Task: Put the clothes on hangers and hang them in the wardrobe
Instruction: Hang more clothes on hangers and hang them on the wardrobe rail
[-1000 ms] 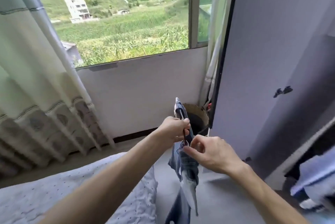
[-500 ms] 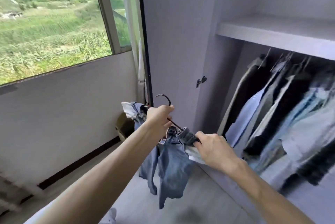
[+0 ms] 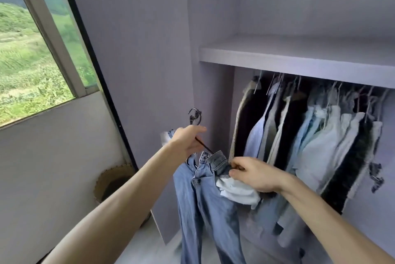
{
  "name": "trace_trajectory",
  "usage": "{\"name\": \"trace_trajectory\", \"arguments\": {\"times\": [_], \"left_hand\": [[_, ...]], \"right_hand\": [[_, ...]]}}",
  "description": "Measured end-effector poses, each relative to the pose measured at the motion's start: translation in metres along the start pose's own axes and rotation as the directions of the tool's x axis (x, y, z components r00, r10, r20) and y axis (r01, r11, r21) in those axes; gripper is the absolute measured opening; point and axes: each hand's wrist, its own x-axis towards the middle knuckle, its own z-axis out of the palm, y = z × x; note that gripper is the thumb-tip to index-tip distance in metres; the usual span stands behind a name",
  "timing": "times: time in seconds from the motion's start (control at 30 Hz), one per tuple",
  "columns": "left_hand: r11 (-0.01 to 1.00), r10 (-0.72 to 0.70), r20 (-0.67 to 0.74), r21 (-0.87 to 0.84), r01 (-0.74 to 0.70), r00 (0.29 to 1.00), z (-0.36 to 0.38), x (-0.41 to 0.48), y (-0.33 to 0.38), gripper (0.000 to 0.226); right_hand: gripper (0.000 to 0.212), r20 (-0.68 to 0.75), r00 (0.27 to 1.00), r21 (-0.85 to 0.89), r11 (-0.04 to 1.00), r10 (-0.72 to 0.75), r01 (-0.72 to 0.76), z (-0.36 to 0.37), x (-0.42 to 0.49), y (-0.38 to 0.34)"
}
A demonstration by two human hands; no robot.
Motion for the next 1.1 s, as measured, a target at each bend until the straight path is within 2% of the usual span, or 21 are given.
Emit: {"name": "trace_trajectory", "arguments": {"times": [0.07, 0.17, 0.37, 0.4, 0.47, 0.5, 0.57, 0.67, 0.77, 0.83, 0.9, 1.0, 1.1], "left_hand": [[0.998, -0.006, 0.055, 0.069, 0.002, 0.998, 0.007, 0.018, 0.002, 0.035], [0.983, -0.008, 0.162, 0.180, -0.021, 0.987, 0.013, 0.037, 0.007, 0.029], [0.913, 0.043, 0.314, 0.373, -0.165, 0.948, 0.011, 0.085, 0.023, 0.037], [0.853, 0.092, 0.339, 0.459, -0.250, 0.936, 0.009, 0.092, 0.028, 0.031], [0.614, 0.204, 0.423, 0.647, -0.452, 0.883, 0.001, 0.106, 0.039, 0.027], [0.474, 0.243, 0.463, 0.710, -0.521, 0.852, -0.005, 0.112, 0.047, 0.035], [0.264, 0.287, 0.511, 0.771, -0.580, 0.810, -0.017, 0.128, 0.063, 0.049], [-0.075, 0.386, 0.562, 0.809, -0.583, 0.731, -0.030, 0.155, 0.085, 0.053], [-0.345, 0.436, 0.569, 0.821, -0.455, 0.697, -0.038, 0.173, 0.106, 0.055], [-0.465, 0.474, 0.565, 0.812, -0.352, 0.676, -0.041, 0.181, 0.117, 0.058], [-0.543, 0.531, 0.551, 0.805, -0.241, 0.643, -0.043, 0.191, 0.125, 0.059], [-0.583, 0.611, 0.523, 0.805, -0.108, 0.594, -0.049, 0.208, 0.137, 0.061], [-0.606, 0.676, 0.496, 0.795, 0.028, 0.546, -0.059, 0.229, 0.151, 0.065]], "right_hand": [[0.023, 0.003, 1.000, 0.092, 0.996, 0.021, -0.021, -0.005, 0.007, 0.008], [0.015, 0.011, 0.999, 0.198, 0.979, 0.049, -0.051, -0.003, 0.014, 0.018], [0.011, -0.005, 0.991, 0.473, 0.873, 0.136, -0.118, -0.001, 0.050, 0.015], [0.011, -0.022, 0.989, 0.477, 0.870, 0.149, -0.121, -0.001, 0.057, 0.012], [0.012, -0.064, 0.983, 0.495, 0.861, 0.170, -0.116, -0.001, 0.073, 0.005], [0.012, -0.081, 0.980, 0.513, 0.851, 0.179, -0.113, -0.001, 0.080, 0.000], [0.013, -0.114, 0.972, 0.556, 0.824, 0.205, -0.108, -0.002, 0.094, -0.007], [0.017, -0.175, 0.954, 0.642, 0.763, 0.242, -0.076, -0.002, 0.110, -0.014], [0.011, -0.241, 0.921, 0.688, 0.723, 0.307, -0.061, -0.006, 0.125, -0.019], [0.010, -0.262, 0.904, 0.716, 0.696, 0.339, -0.054, -0.011, 0.136, -0.020], [0.015, -0.270, 0.898, 0.755, 0.655, 0.346, -0.026, -0.020, 0.149, -0.021], [0.026, -0.270, 0.885, 0.802, 0.597, 0.379, -0.011, -0.035, 0.174, -0.019], [0.025, -0.242, 0.889, 0.856, 0.517, 0.387, 0.008, -0.047, 0.200, -0.013]]}}
